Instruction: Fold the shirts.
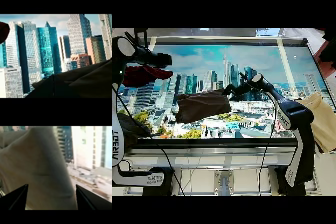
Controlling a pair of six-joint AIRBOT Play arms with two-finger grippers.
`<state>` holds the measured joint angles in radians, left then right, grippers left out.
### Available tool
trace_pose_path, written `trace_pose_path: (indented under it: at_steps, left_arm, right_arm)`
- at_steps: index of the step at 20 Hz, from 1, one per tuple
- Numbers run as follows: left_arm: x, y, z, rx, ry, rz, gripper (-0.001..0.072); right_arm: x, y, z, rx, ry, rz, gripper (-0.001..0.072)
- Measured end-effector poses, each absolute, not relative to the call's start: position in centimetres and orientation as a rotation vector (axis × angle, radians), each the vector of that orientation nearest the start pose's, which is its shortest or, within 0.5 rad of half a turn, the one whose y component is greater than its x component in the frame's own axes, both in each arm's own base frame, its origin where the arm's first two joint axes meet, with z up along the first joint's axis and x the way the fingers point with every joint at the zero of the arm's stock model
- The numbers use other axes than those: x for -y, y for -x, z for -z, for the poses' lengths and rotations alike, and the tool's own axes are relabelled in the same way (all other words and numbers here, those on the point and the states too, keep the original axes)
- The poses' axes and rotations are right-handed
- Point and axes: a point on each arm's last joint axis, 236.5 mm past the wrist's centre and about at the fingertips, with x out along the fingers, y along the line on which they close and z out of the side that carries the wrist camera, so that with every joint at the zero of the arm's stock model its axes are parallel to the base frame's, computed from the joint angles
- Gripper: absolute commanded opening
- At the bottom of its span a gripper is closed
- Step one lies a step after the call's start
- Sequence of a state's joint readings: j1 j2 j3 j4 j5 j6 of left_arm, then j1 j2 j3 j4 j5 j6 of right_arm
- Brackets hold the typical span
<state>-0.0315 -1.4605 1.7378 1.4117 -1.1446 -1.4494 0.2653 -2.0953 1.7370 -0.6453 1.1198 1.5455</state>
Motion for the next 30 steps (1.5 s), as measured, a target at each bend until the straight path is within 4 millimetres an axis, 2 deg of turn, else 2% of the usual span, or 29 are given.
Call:
trace_pose_path:
  at_steps: [1, 2, 3, 4, 8, 11, 13, 15, 17, 19, 20, 22, 24, 26, 28, 30]
  left_arm:
    - [5.0, -50.4, -16.2, -0.857, -0.005, 0.191, 0.0013]
    - [5.0, -50.4, -16.2, -0.857, -0.005, 0.191, 0.0013]
    - [5.0, -50.4, -16.2, -0.856, -0.008, 0.193, 0.0013]
    - [5.0, -50.4, -16.2, -0.857, -0.008, 0.193, 0.0013]
    - [5.0, -50.3, -16.1, -0.861, -0.011, 0.195, 0.0013]
    - [5.0, -50.2, -16.1, -0.862, -0.014, 0.196, 0.0013]
    - [5.0, -50.2, -16.0, -0.864, -0.016, 0.197, 0.0013]
    - [5.0, -50.2, -16.0, -0.866, -0.018, 0.198, 0.0013]
    - [5.0, -50.1, -16.0, -0.868, -0.018, 0.199, 0.0013]
    - [5.0, -50.1, -15.9, -0.870, -0.018, 0.199, 0.0013]
    - [5.0, -50.1, -15.9, -0.870, -0.018, 0.199, 0.0013]
    - [5.0, -50.1, -15.9, -0.871, -0.017, 0.199, 0.0013]
    - [5.0, -50.1, -15.9, -0.871, -0.010, 0.196, 0.0013]
    - [5.1, -50.1, -16.0, -0.873, 0.007, 0.192, 0.0013]
    - [5.5, -50.1, -16.0, -0.872, 0.026, 0.200, 0.0013]
    - [6.0, -50.0, -16.1, -0.870, 0.051, 0.216, 0.0013]
  right_arm:
    - [-31.5, -46.8, 9.3, -1.493, -0.734, -0.610, 0.0672]
    - [-32.5, -46.1, 9.3, -1.506, -0.726, -0.626, 0.0617]
    - [-33.5, -45.3, 9.5, -1.521, -0.715, -0.643, 0.0363]
    - [-34.1, -44.7, 9.7, -1.532, -0.698, -0.653, 0.0022]
    - [-36.8, -43.6, 8.1, -1.526, -0.745, -0.742, 0.0030]
    - [-37.2, -45.2, 4.4, -1.428, -0.847, -0.847, 0.0029]
    - [-35.6, -47.3, 1.4, -1.328, -0.904, -0.886, 0.0029]
    - [-32.6, -49.8, -1.8, -1.219, -0.933, -0.885, 0.0029]
    - [-28.1, -52.3, -4.9, -1.108, -0.942, -0.850, 0.0029]
    - [-22.9, -54.2, -8.1, -1.003, -0.935, -0.800, 0.0029]
    - [-19.7, -55.0, -9.6, -0.952, -0.922, -0.761, 0.0029]
    - [-13.5, -55.5, -12.7, -0.866, -0.904, -0.694, 0.0029]
    - [-7.2, -54.8, -15.3, -0.807, -0.888, -0.611, 0.0028]
    - [-1.3, -53.0, -17.7, -0.767, -0.868, -0.530, 0.0029]
    - [4.4, -50.2, -19.4, -0.750, -0.837, -0.426, 0.0029]
    - [9.5, -46.7, -20.4, -0.757, -0.810, -0.307, 0.0029]
